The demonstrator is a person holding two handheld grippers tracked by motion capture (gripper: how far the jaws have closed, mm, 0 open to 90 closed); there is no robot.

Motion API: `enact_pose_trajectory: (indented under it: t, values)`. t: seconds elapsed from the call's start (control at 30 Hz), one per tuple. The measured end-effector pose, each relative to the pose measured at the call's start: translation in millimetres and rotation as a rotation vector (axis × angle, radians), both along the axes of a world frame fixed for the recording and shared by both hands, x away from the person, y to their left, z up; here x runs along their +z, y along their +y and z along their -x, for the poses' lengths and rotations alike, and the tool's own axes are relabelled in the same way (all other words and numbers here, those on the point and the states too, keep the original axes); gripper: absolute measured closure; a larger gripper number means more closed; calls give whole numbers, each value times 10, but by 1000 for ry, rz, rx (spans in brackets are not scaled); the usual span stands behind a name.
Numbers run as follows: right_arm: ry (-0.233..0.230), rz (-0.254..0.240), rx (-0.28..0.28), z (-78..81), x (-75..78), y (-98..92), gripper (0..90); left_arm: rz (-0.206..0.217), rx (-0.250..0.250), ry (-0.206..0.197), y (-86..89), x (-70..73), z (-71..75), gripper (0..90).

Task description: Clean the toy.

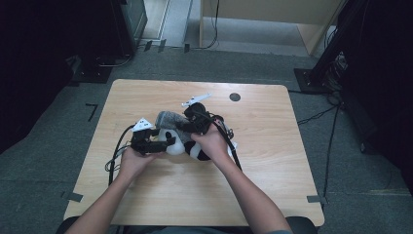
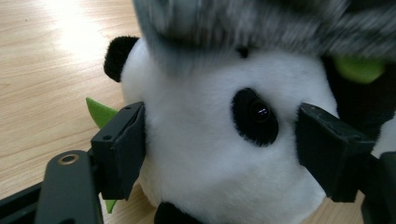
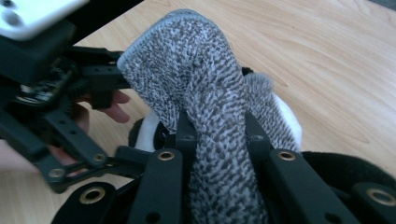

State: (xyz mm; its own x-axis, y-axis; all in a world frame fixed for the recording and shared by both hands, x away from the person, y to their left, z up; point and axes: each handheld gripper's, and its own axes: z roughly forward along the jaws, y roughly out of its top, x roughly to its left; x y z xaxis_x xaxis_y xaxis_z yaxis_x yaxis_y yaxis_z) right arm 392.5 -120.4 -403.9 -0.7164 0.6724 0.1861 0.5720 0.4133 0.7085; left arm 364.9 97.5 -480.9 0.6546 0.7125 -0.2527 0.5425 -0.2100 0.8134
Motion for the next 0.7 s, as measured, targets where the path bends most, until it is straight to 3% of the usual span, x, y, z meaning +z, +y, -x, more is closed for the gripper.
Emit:
enact_pose_trajectory:
  t: [0.17,0.33,0.5,0.63,0.7]
  values:
    - [-13,-6,-13,-61,-55,-49,759,5,-8,-37,13,64,20,205]
    - [7,-22,-33,-148,-72,-104,758,-26,-29,-37,36,103,73,217]
    - [15,-31,-39,-254,-78,-146,756,-49,-33,-2,18,10,61,144]
    - [39,-57,-47,-310,-116,-191,754,-39,-25,-29,-24,-42,34,104]
    - [41,-56,-44,-311,-119,-195,754,-39,-33,-24,-54,-77,27,67]
